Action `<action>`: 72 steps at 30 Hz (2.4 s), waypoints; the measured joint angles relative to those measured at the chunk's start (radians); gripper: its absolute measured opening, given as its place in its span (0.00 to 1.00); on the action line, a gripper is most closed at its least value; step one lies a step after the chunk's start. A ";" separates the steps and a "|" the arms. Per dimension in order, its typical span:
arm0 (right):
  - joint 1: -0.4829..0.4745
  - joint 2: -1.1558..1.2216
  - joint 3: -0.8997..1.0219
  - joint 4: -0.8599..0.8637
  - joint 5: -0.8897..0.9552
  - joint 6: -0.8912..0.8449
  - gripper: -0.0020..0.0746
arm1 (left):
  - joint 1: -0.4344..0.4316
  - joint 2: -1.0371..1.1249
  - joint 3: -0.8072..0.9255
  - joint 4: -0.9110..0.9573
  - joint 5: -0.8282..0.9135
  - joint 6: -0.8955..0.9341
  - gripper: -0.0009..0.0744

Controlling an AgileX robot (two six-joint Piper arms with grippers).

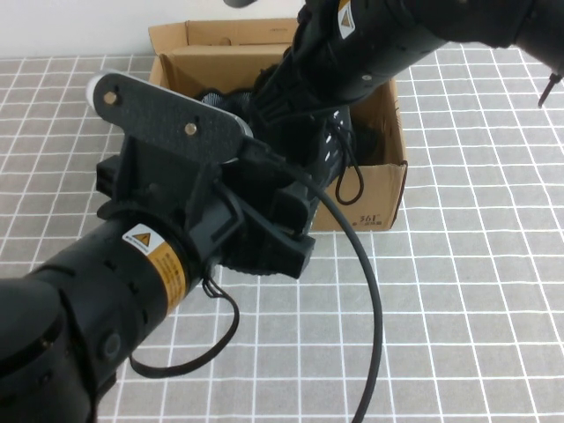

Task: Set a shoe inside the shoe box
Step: Hand over the shoe

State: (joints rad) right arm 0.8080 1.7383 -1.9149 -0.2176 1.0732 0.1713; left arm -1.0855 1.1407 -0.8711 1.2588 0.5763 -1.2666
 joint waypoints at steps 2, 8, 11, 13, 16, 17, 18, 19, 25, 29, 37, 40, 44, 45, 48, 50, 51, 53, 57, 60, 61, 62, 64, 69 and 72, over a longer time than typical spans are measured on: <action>0.000 0.000 -0.005 0.005 0.000 -0.009 0.02 | 0.000 0.000 0.000 0.002 0.000 -0.002 0.90; 0.000 0.000 -0.007 0.030 0.002 -0.016 0.02 | 0.000 0.000 0.000 0.006 0.000 -0.008 0.90; 0.000 0.000 -0.007 0.032 0.002 -0.018 0.02 | 0.000 0.011 0.000 0.010 0.004 -0.011 0.90; 0.000 0.000 -0.007 0.033 0.003 -0.020 0.02 | 0.000 0.025 0.000 0.010 0.005 -0.016 0.90; 0.000 0.000 -0.007 0.033 0.008 -0.021 0.02 | 0.000 0.054 0.000 0.014 0.006 -0.021 0.90; 0.000 0.000 -0.007 0.033 0.011 -0.024 0.02 | 0.000 0.061 0.000 0.016 0.008 -0.029 0.90; 0.000 0.000 -0.007 0.033 0.013 -0.026 0.02 | 0.000 0.063 0.000 0.022 0.010 -0.033 0.90; 0.000 0.000 -0.007 0.033 0.015 -0.032 0.02 | 0.000 0.069 0.000 0.023 0.015 -0.035 0.89; 0.000 0.000 -0.007 0.041 0.015 -0.045 0.02 | 0.000 0.070 0.000 0.035 0.062 -0.066 0.76; 0.000 0.000 -0.007 0.058 0.016 -0.057 0.02 | 0.000 0.070 0.000 0.037 0.083 -0.076 0.49; 0.000 0.000 -0.007 0.071 0.016 -0.065 0.02 | 0.000 0.070 0.000 0.048 0.087 -0.078 0.17; 0.000 0.000 -0.007 0.073 0.016 -0.065 0.02 | 0.000 0.070 0.000 0.052 0.087 -0.054 0.10; 0.000 0.000 -0.007 0.073 0.018 -0.066 0.02 | 0.000 0.070 0.000 0.052 0.089 -0.027 0.10; 0.000 0.000 -0.007 0.073 0.023 -0.066 0.02 | 0.000 0.070 0.000 0.053 0.089 -0.023 0.10; 0.000 0.000 -0.009 0.073 0.038 -0.067 0.08 | 0.000 0.070 0.000 0.056 0.089 -0.013 0.10; 0.000 0.000 -0.013 0.073 0.045 -0.067 0.17 | 0.000 0.071 0.000 0.064 0.093 -0.011 0.08; 0.000 0.000 -0.013 0.068 0.045 -0.067 0.23 | 0.000 0.073 0.000 0.071 0.095 -0.011 0.07; 0.000 0.000 -0.014 0.048 0.047 -0.067 0.33 | 0.000 0.073 0.002 0.075 0.100 -0.011 0.06; 0.000 0.000 -0.014 0.008 0.049 -0.067 0.43 | 0.000 0.079 0.007 0.078 0.100 -0.011 0.06; 0.000 0.000 -0.014 -0.021 0.052 -0.067 0.45 | 0.000 0.079 0.007 0.081 0.100 -0.009 0.06; 0.000 -0.002 -0.014 -0.034 0.054 -0.067 0.46 | 0.000 0.079 0.007 0.082 0.100 -0.007 0.06; 0.000 -0.005 -0.014 -0.050 0.056 -0.067 0.46 | 0.000 0.079 0.007 0.084 0.100 -0.005 0.06; 0.000 -0.015 -0.014 -0.081 0.065 -0.065 0.46 | 0.000 0.079 0.007 0.093 0.100 0.000 0.06; 0.000 -0.066 -0.014 -0.169 0.128 -0.052 0.45 | 0.000 0.065 0.007 0.100 0.095 0.006 0.06; 0.000 -0.106 -0.014 -0.180 0.171 -0.052 0.43 | 0.000 0.041 0.007 0.106 0.093 0.007 0.06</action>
State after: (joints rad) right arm 0.8080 1.6324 -1.9286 -0.3981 1.2440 0.1193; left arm -1.0855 1.1814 -0.8643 1.3650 0.6697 -1.2593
